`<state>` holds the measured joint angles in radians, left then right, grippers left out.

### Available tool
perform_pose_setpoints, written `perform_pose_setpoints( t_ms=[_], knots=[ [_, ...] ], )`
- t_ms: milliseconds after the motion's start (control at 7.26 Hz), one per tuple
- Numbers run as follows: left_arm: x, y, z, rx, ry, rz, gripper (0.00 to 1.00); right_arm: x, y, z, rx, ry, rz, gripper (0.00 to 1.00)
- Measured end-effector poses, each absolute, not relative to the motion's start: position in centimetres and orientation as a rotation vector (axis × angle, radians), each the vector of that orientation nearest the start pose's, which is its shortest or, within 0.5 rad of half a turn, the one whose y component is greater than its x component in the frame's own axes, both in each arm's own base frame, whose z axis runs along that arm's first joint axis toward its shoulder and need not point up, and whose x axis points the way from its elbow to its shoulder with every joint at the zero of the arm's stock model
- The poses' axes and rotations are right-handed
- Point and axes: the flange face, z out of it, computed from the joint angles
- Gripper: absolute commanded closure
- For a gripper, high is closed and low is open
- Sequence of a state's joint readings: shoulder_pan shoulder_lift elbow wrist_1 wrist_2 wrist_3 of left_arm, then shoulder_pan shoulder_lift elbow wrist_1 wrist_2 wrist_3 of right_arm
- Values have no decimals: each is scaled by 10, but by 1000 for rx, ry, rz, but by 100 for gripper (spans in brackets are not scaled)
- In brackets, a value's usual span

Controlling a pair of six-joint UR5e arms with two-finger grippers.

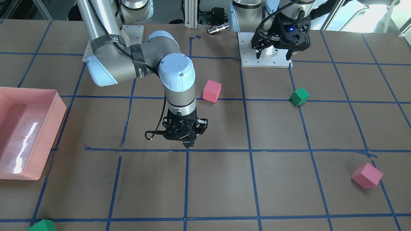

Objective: Align button upright
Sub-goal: 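Carry the switch to the table center and set it down with the right gripper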

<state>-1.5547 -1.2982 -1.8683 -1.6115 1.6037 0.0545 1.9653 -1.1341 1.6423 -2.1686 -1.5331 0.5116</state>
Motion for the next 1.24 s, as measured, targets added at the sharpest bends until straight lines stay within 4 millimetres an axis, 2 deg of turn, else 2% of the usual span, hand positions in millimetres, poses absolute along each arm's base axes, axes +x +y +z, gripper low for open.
perform_pose_setpoints(
  t_ms=[138,413,551,689,826,1102,1240],
  knots=[
    [-125,-365,446,49,3111,101,0,377,-528,248,233,3056,-83,100],
    [-127,-352,426,28,3112,92,0,382,-528,227,276,3060,-55,100],
    [-128,-345,418,28,3113,85,0,381,-526,221,277,3065,-41,79],
    [-129,-340,411,29,3115,74,0,380,-523,214,275,3070,-27,64],
    [-130,-335,405,30,3123,52,0,379,-520,209,274,3072,-20,33],
    [-134,-330,391,13,3152,0,0,377,-516,200,279,3076,-2,9],
    [-138,-328,380,13,3157,-30,0,376,-513,196,282,3079,9,0]
  ],
)
